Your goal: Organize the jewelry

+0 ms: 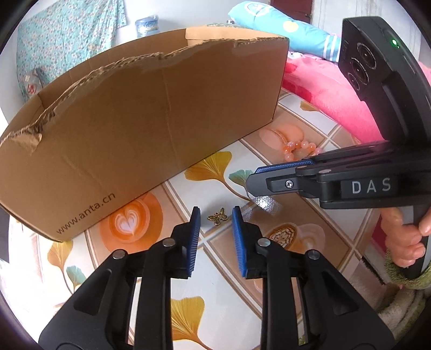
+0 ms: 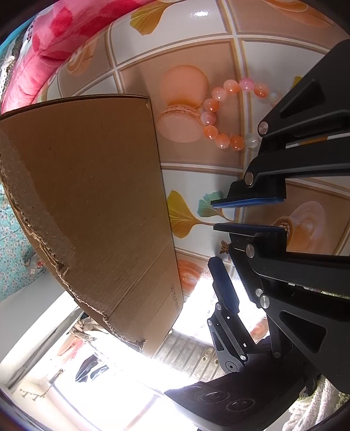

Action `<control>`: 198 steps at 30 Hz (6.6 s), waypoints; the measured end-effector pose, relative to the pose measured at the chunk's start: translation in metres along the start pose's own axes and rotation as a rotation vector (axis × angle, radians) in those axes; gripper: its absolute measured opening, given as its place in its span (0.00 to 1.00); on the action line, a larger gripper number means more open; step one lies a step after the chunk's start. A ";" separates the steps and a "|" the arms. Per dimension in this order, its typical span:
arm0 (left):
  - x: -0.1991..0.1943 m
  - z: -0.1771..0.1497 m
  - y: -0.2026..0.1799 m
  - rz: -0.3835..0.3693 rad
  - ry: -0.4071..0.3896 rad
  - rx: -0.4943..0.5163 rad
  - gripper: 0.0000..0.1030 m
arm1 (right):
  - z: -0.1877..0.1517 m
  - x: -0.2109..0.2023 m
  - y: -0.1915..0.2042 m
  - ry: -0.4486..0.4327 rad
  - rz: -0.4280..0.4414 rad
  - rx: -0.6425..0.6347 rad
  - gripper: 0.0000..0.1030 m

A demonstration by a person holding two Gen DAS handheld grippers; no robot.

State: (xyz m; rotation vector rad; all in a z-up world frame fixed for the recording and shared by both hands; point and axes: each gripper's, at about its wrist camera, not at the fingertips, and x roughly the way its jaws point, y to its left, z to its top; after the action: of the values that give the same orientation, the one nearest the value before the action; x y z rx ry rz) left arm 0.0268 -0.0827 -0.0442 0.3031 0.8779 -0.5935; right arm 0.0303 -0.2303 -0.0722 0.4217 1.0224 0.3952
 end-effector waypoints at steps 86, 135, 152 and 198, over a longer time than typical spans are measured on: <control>-0.032 -0.014 0.043 0.024 -0.051 -0.189 0.12 | 0.013 -0.025 -0.012 -0.046 -0.283 0.049 0.10; -0.135 0.068 0.047 -0.017 -0.293 -0.103 0.12 | 0.094 -0.127 0.021 -0.360 0.312 0.060 0.10; -0.016 0.139 0.085 -0.163 -0.051 -0.148 0.12 | 0.168 -0.028 0.018 0.028 -0.152 -0.280 0.11; -0.059 0.059 0.178 -0.024 0.000 -0.576 0.79 | 0.124 -0.048 -0.001 -0.111 -0.179 -0.035 0.51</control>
State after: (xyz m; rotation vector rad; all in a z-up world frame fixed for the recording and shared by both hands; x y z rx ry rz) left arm 0.1414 0.0523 0.0401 -0.2286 1.0128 -0.3409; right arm 0.1173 -0.2736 0.0188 0.3137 0.9357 0.2264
